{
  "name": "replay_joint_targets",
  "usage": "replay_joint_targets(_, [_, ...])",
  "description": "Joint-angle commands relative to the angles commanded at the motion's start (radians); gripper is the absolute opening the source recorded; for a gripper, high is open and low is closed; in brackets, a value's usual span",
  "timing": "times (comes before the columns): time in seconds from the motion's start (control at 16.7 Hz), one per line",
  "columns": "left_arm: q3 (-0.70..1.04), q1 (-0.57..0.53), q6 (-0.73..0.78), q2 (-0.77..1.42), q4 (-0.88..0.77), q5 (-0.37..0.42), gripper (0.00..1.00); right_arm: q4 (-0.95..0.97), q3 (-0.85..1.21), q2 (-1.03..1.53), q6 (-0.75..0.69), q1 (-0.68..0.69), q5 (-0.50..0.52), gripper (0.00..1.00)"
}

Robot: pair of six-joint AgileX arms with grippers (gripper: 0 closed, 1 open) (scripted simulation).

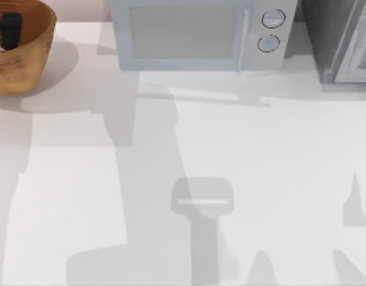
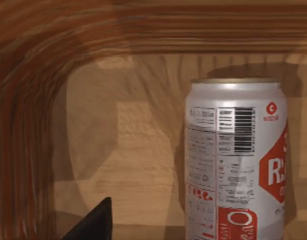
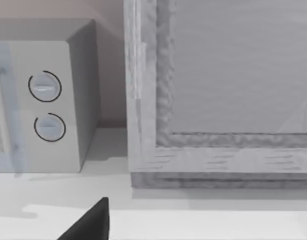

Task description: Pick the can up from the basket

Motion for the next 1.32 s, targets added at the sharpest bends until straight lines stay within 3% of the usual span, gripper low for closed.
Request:
replay_joint_targets(0.66, [-0.017, -0.004, -0.01, 0.107, 0.125, -0.001, 1.0, 0.0, 0.0, 0.0, 0.0, 0.0, 0.0, 1.0])
replay_joint_targets(1.32, [-0.017, -0.004, -0.01, 0.107, 0.125, -0.001, 0.17, 0.0, 0.0, 0.0, 0.0, 0.0, 0.0, 1.0])
